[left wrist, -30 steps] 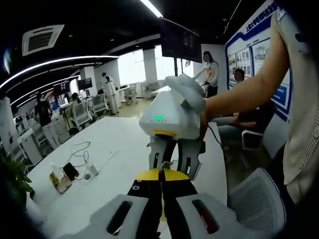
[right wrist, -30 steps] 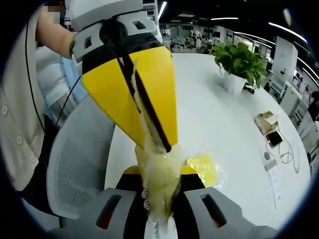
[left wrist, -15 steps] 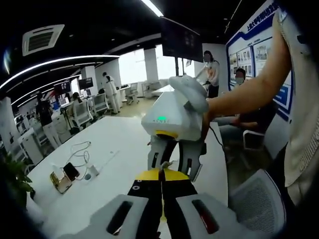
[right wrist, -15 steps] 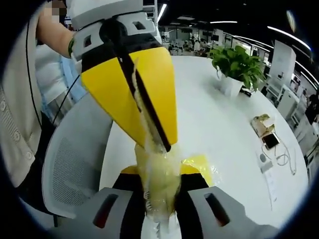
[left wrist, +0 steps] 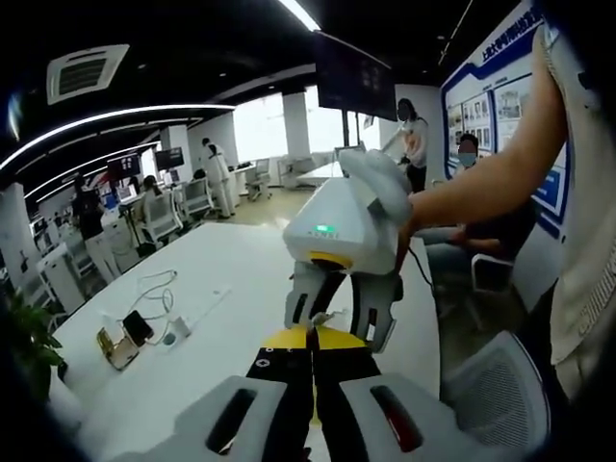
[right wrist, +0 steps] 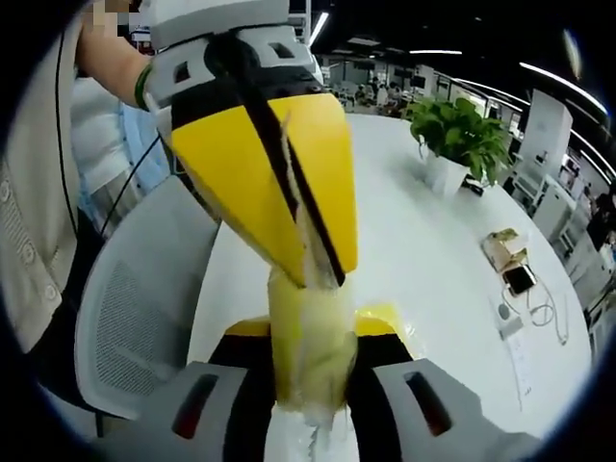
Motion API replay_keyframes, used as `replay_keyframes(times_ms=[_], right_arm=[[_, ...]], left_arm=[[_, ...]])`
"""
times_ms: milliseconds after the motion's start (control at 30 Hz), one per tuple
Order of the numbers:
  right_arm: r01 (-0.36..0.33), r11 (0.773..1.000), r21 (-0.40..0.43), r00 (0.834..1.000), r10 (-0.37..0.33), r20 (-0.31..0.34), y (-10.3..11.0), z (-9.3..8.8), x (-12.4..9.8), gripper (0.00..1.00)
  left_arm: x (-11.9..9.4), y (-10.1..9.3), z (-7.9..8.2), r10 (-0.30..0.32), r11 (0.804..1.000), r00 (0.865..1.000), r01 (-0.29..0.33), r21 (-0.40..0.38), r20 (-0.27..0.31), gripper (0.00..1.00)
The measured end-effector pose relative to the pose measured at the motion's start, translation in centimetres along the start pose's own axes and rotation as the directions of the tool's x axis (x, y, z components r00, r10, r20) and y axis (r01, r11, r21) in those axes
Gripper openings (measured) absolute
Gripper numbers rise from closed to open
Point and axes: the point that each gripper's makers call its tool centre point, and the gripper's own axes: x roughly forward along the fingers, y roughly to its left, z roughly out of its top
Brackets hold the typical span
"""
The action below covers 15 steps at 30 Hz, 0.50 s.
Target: Compare the silicone blocks by pressing each to a similar depth, holding the contact briefly, and releasing to observe deformation and rebound differences across the visible hardness samples.
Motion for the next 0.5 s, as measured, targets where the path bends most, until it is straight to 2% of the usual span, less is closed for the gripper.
replay_keyframes(times_ms=[67,100,133,267,333,467,500], right_arm=[[0.003,1.0,-0.001,1.0,-0.003,0.002,0.04,-0.02,0.0,0.29],[0.005,1.0,0.0,1.0,-0.005,0.006,0.05,0.02,0.0,0.31],[0.006,1.0,0.001,1.0,-0.006,0.009,0.09,0.05,-0.01,0.31],[0.002,1.0,0.0,1.0,-0.002,0.005,0.23,-0.11,0.0,0.33],[0.001,1.0,0.001,1.0,-0.001,0.0,0.3,-0.25,-0.04,0.33],[0.018,1.0,0.005,1.0,-0.018,0.02,0.18,-0.21,-0.74,0.37],[0.023,1.0,0.01,0.999,-0.024,0.023,0.15,-0.2,-0.97,0.38]], left_arm=[[0.04,0.06,0.07,0.007,1.0,1.0,-0.007,0.009,0.004,0.0],[0.08,-0.15,0.06,-0.007,1.0,1.0,0.008,-0.017,0.001,0.0],[0.12,0.07,0.21,0.01,1.0,1.0,-0.01,0.007,0.01,0.0],[0.36,-0.43,0.01,-0.011,1.0,1.0,0.011,-0.015,-0.002,0.0],[0.47,-0.42,-0.08,-0.003,1.0,1.0,0.003,0.0,0.0,0.0],[0.72,-0.41,-0.48,0.001,1.0,1.0,-0.001,-0.007,-0.006,0.0],[0.79,-0.58,-0.66,-0.014,1.0,1.0,0.013,-0.024,-0.014,0.0]])
